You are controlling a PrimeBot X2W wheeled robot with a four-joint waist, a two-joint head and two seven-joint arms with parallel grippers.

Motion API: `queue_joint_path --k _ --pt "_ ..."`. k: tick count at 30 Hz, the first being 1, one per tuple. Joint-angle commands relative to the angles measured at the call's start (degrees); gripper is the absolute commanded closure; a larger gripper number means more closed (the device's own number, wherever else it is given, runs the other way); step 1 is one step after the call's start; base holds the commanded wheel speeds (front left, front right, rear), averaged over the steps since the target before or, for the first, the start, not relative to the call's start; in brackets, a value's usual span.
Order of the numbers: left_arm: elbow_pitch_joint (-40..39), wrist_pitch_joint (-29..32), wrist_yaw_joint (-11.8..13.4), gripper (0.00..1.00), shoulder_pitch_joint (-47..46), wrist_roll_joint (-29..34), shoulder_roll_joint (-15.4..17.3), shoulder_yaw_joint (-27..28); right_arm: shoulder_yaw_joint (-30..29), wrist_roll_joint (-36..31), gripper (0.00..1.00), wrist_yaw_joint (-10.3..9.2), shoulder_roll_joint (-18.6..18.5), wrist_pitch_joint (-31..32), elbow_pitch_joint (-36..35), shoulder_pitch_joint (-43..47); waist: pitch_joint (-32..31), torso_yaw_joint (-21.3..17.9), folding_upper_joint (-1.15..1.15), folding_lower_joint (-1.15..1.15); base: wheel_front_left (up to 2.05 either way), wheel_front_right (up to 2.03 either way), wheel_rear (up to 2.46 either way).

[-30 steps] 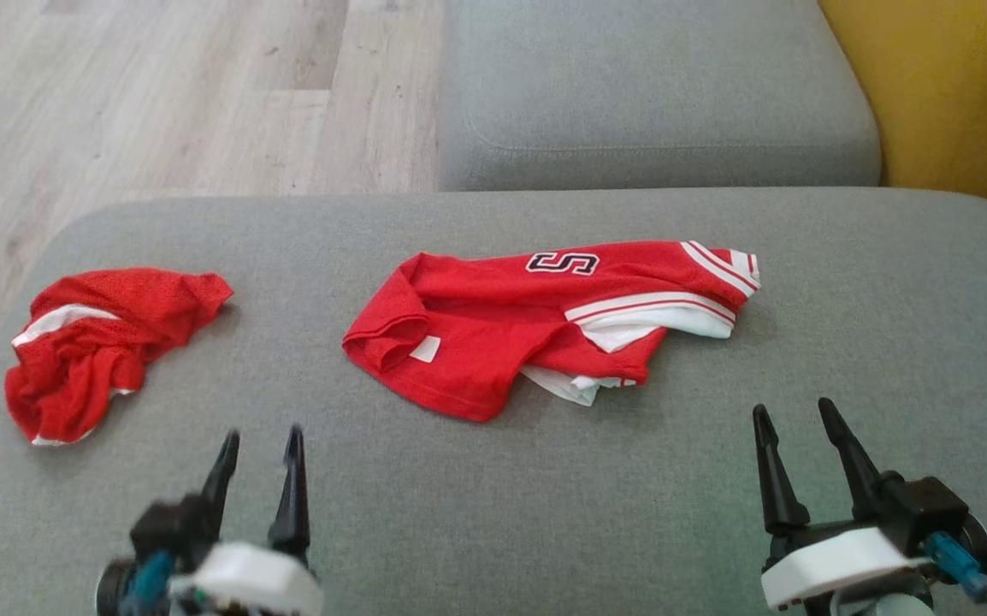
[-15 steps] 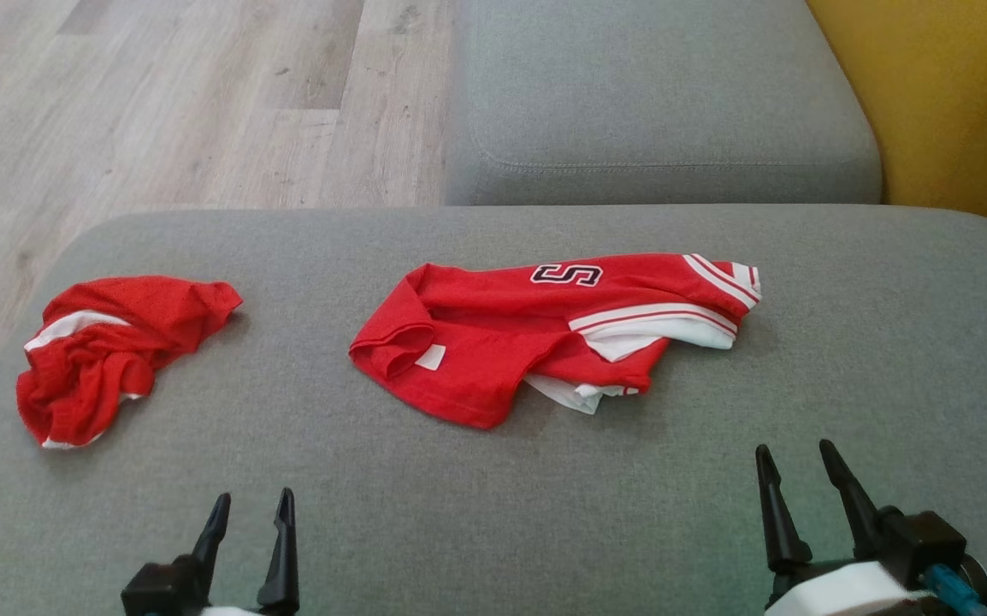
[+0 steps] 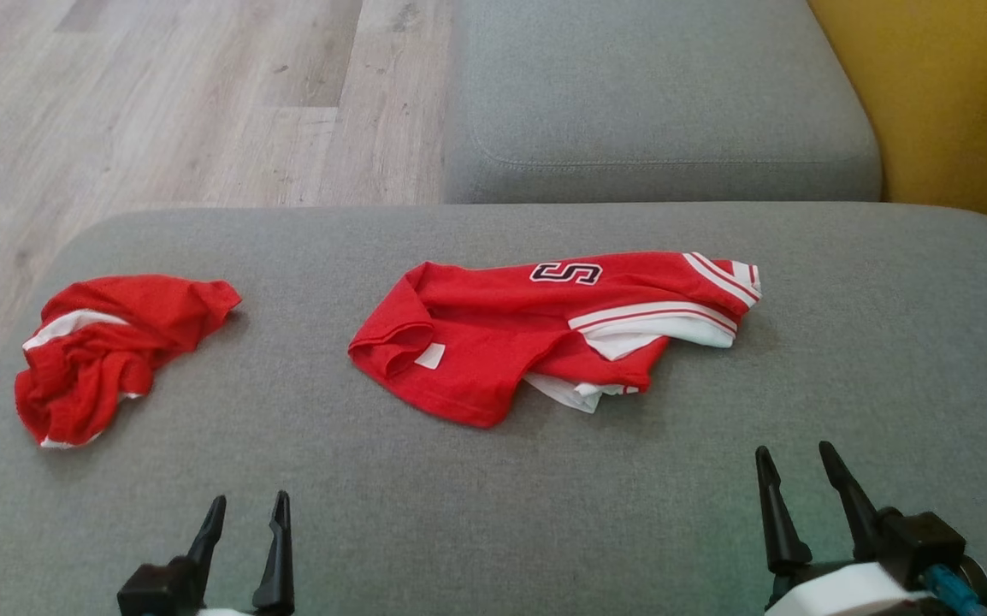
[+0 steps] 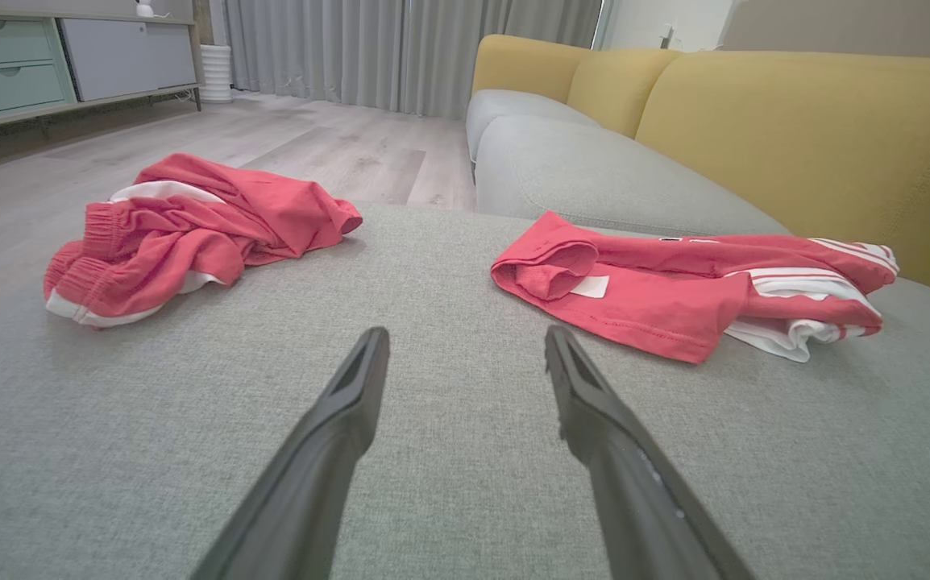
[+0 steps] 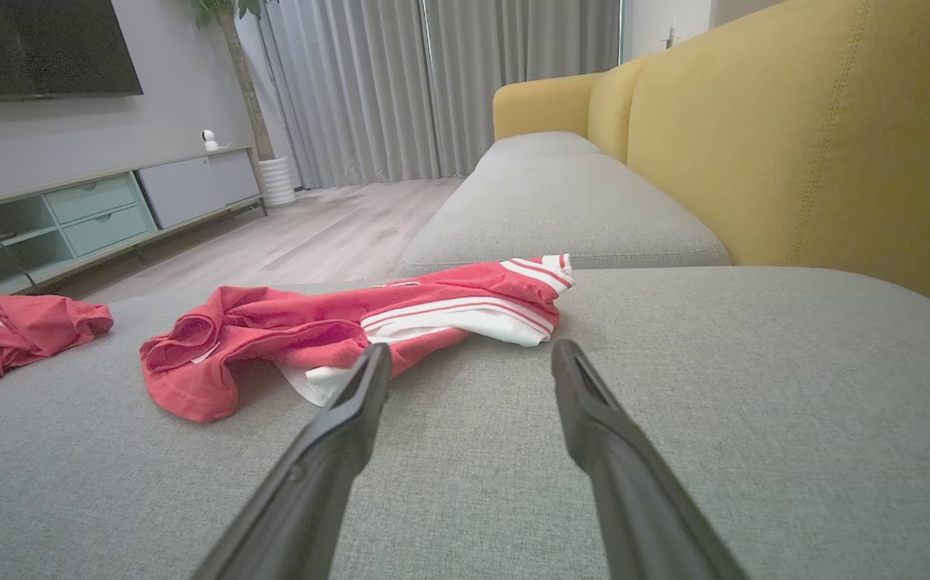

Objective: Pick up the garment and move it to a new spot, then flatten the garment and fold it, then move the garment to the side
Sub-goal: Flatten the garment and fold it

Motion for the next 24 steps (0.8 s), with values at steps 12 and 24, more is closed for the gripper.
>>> queue_joint_path --k 12,24 --pt "0.09 2.83 -0.52 0.0 -10.88 4.78 -3.02 -4.9 2.26 -1.0 0.0 0.44 -0.34 -0.63 -1.65 -4.86 3.63 -3.1 0.0 0.0 0.0 0.0 0.0" --pt "21.04 4.36 -2.48 0.0 -29.06 7.62 -12.36 -8.99 4.53 -2.26 0.0 0.44 -0.34 -0.01 -2.86 -9.94 12.6 -13.08 0.0 0.0 0.0 0.0 0.0"
